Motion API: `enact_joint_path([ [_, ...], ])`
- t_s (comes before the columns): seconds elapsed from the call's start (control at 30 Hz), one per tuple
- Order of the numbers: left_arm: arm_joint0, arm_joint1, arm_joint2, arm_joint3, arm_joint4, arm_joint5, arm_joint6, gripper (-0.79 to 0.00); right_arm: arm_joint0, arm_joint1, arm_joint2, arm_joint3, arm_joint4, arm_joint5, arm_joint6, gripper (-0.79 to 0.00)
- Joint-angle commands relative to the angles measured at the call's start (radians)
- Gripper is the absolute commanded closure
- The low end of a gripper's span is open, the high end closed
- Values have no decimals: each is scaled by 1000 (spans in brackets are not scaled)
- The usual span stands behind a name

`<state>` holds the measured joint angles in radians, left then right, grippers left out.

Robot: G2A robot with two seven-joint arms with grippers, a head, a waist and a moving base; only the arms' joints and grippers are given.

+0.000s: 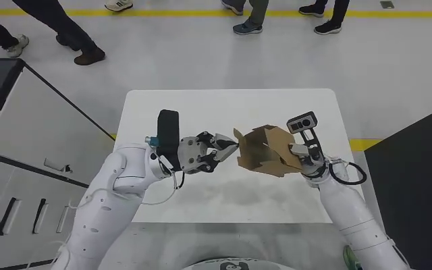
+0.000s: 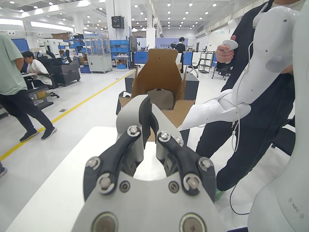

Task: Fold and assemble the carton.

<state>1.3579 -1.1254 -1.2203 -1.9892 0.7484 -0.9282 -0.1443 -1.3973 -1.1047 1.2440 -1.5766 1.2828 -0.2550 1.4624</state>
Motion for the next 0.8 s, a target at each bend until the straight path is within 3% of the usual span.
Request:
enact_joint_path([
  [0.0, -3, 1, 4, 0, -3, -4, -5, 0, 1, -2, 0, 2, -5, 1, -3, 0],
  [0.77, -65, 5, 65, 33, -39, -35, -53, 0, 15, -24, -1, 20, -45, 9, 28, 0],
])
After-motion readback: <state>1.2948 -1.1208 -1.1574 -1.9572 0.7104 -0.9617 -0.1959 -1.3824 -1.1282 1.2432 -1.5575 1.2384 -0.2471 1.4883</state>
